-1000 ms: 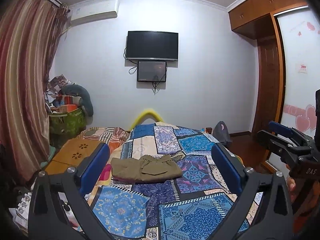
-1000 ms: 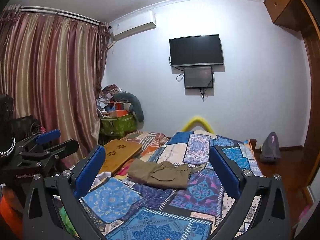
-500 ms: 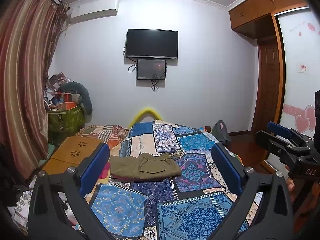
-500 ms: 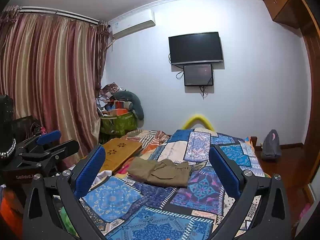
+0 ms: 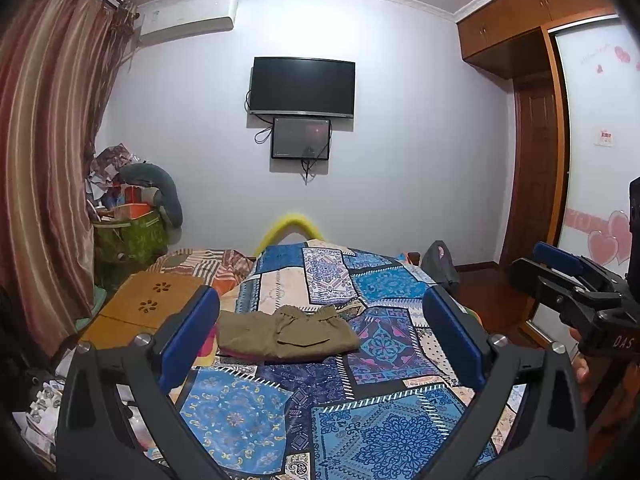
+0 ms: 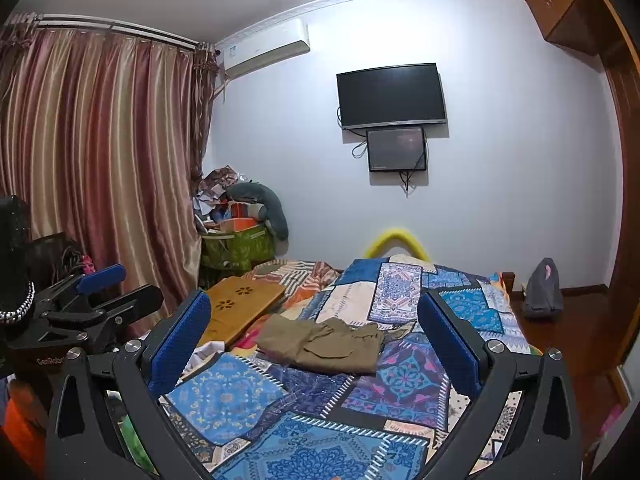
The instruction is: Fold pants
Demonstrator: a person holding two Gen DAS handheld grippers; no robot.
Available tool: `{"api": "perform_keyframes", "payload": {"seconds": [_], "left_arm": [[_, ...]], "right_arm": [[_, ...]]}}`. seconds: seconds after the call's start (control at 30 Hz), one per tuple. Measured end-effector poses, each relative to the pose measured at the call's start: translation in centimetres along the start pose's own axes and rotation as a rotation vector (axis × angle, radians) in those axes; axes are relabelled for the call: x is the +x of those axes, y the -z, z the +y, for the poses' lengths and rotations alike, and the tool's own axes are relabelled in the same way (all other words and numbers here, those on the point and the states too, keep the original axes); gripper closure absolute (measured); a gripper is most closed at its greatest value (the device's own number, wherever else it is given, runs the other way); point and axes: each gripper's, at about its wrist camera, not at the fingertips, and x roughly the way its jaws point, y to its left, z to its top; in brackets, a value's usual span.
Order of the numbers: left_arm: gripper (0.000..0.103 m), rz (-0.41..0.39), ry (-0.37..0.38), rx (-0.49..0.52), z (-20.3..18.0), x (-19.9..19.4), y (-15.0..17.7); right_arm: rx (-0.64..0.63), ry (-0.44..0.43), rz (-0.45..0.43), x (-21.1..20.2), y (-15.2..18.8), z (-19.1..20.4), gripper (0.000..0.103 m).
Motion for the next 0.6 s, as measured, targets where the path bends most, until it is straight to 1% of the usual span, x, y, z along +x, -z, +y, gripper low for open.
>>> {"api": "perform_keyframes", "payload": {"seconds": [0.43, 0.6], "left_arm": [[0.000, -0.006, 0.000, 0.009, -0.19, -0.19, -0.12], [0.000, 0.001, 0.011, 0.011, -0.25, -0.16, -0.26]], "right_arm": [[-0.006, 0.001, 0.000, -0.09, -0.01, 0.21, 0.000], [-0.002, 0.000, -0.001, -0.15, 0.00, 0.21, 0.000]]}}
